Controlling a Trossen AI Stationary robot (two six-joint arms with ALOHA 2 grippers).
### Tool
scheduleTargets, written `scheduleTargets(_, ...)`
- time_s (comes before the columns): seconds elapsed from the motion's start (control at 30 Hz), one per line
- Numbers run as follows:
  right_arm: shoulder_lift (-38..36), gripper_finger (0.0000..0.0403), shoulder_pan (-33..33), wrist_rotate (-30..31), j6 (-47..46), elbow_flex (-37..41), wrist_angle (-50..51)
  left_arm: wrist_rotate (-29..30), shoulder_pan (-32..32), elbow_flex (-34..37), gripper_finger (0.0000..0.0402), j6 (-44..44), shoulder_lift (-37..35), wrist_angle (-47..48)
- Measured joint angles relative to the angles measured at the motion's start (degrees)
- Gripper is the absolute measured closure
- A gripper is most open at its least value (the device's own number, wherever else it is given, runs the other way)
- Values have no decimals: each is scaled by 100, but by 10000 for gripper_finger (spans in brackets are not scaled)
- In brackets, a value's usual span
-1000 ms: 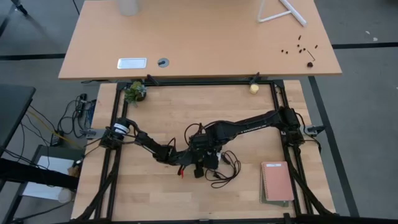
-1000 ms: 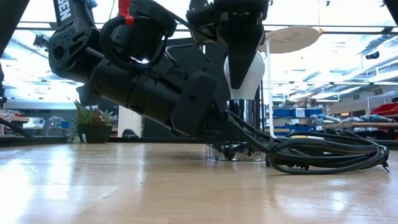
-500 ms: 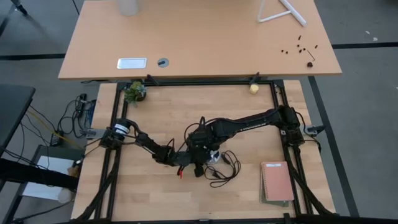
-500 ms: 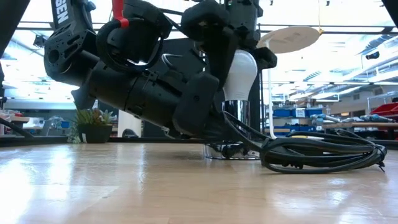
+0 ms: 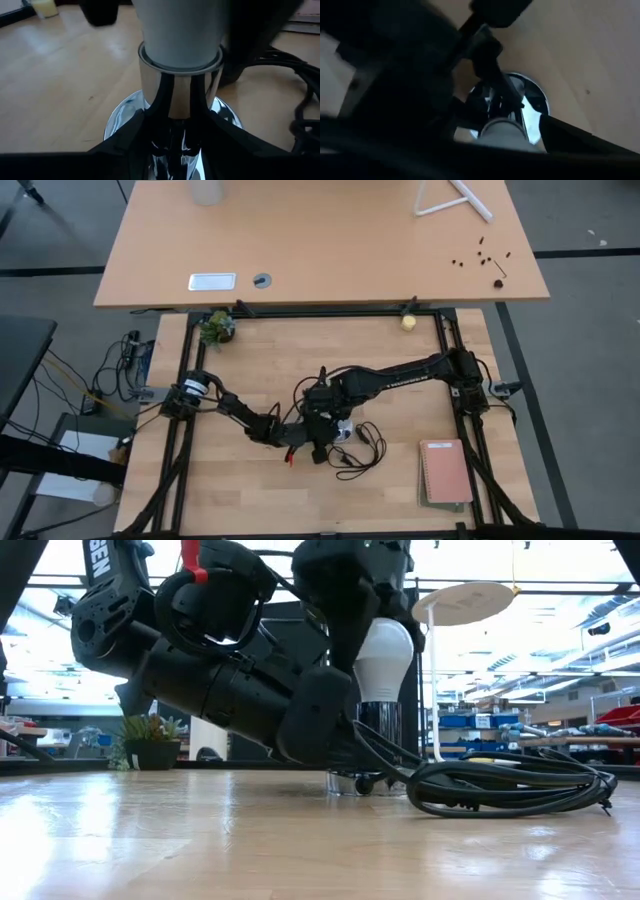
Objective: Screw lightbulb
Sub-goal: Insert the lightbulb into the lamp
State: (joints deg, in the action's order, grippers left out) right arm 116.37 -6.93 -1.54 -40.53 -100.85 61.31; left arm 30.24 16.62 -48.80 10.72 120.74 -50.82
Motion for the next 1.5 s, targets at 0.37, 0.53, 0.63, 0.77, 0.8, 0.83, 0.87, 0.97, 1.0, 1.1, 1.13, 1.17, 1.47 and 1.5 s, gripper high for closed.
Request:
scheduleTargets(0.37,-31,18,19,-182,1145,-965,1094,-92,0,-7,221,4,-12,41)
scheduleTargets(0.53,-39,20,-201,453,2327,-1420,2008,-94,-10,-11,221,-1,-14,80)
scheduleTargets(0.63,-43,25,-409,759,3369,-1433,2411,-92,-11,-11,221,-5,-16,85)
scheduleTargets(0.77,-49,28,-620,1225,4465,-1182,2492,-91,-13,-11,221,-13,-16,87)
scheduleTargets(0.8,-44,28,-651,1273,4699,-1089,2442,-92,-11,-11,221,-15,-16,88)
scheduleTargets(0.83,-43,28,-665,1329,4943,-996,2377,-92,-12,-11,221,-15,-16,89)
scheduleTargets(0.87,-43,29,-675,1419,5140,-906,2286,-91,-11,-11,221,-15,-16,88)
scheduleTargets(0.97,-43,29,-683,1541,5439,-627,1853,-92,-11,-11,221,-17,-16,89)
scheduleTargets(1.0,-39,29,-683,1542,5508,-568,1738,-92,-13,-11,221,-17,-17,89)
scheduleTargets(1.1,-40,30,-647,1540,5781,-384,1222,-92,-12,-11,221,-17,-19,91)
scheduleTargets(1.13,-39,30,-632,1513,5909,-306,1066,-92,-12,-11,221,-17,-19,91)
scheduleTargets(1.17,-39,30,-621,1437,6017,-242,957,-92,-13,-11,221,-17,-19,91)
scheduleTargets(1.47,-39,38,-494,520,5776,215,272,-93,-15,-11,221,-149,-19,93)
scheduleTargets(1.5,-39,45,-478,469,5684,237,270,-93,-17,-11,221,-150,-19,91)
